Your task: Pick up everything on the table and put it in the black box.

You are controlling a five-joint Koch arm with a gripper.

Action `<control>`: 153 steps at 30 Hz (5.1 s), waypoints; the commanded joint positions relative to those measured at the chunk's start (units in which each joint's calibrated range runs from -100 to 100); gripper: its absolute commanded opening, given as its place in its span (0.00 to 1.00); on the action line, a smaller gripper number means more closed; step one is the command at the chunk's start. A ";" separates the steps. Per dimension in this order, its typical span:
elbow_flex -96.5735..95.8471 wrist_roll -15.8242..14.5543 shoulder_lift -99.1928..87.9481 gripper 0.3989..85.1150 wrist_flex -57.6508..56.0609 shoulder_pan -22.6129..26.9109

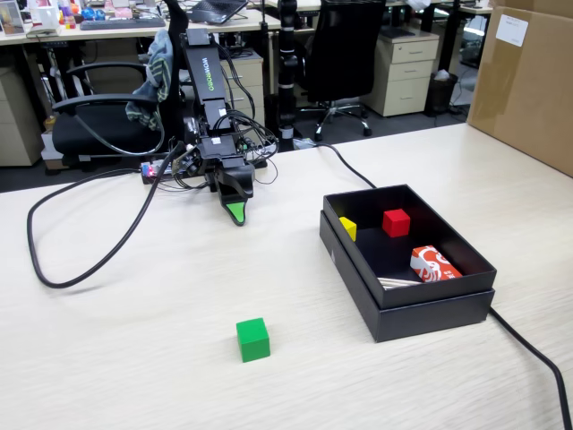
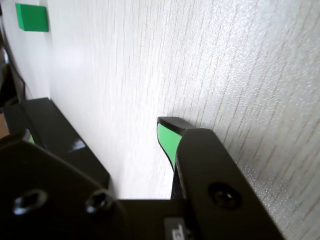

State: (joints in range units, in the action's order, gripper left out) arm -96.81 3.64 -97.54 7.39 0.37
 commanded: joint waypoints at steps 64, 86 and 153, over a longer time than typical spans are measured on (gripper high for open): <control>16.39 -0.34 2.02 0.57 -16.08 -2.44; 91.37 -3.27 52.73 0.55 -56.68 -5.42; 148.03 -3.37 132.14 0.01 -62.30 -4.54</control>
State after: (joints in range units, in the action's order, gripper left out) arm 48.43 0.56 37.09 -52.92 -4.18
